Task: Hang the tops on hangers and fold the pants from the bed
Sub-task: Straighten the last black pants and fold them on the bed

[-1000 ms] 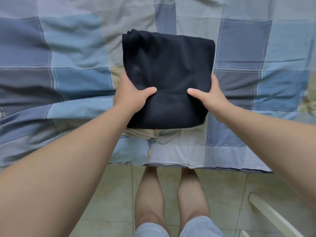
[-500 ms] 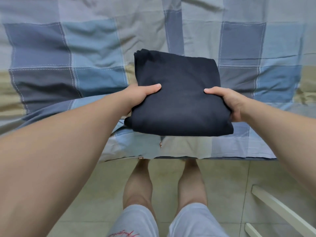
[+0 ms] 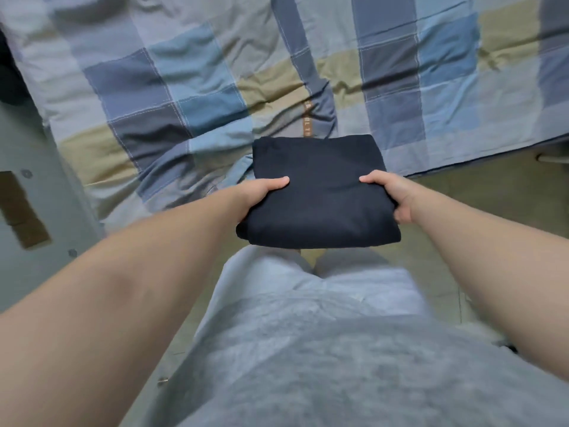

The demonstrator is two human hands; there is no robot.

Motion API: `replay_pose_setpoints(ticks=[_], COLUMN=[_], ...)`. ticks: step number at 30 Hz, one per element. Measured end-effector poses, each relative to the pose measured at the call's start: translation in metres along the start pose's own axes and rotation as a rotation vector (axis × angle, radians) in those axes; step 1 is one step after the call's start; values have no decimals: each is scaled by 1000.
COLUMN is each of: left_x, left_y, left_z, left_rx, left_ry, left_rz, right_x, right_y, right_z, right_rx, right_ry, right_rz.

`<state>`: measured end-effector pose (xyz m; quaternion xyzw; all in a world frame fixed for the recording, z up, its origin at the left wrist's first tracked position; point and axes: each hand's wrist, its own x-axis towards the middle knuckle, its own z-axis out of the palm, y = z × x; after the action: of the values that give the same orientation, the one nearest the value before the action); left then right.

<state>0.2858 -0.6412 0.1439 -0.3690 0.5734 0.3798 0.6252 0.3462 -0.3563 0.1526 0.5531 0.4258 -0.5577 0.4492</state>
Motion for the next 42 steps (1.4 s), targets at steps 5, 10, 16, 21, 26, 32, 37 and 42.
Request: replay_pose_setpoints(ticks=[5, 10, 16, 21, 26, 32, 37, 42], left_x=[-33, -59, -88, -106, -117, -130, -151, -179], left_y=[-15, 6, 36, 17, -44, -155, -234, -289], left_z=[25, 66, 159, 263, 374, 496, 592, 690], left_rx=[96, 344, 675, 912, 1089, 1212, 1334, 1468], left_ry=[-40, -21, -27, -67, -161, -231, -353, -493], left_rz=[-44, 17, 146, 273, 421, 609, 700, 797], right_x=[-45, -85, -127, -148, -162, -179, -204, -233], right_y=[53, 112, 200, 297, 408, 546, 646, 715], right_z=[-17, -42, -74, -101, -133, -185, -222, -249], right_rx=[142, 380, 765, 1074, 1317, 1478, 1609, 1800], right_ry=[37, 99, 209, 267, 347, 490, 637, 739], right_rz=[-28, -87, -193, -264, -355, -463, -535, -588])
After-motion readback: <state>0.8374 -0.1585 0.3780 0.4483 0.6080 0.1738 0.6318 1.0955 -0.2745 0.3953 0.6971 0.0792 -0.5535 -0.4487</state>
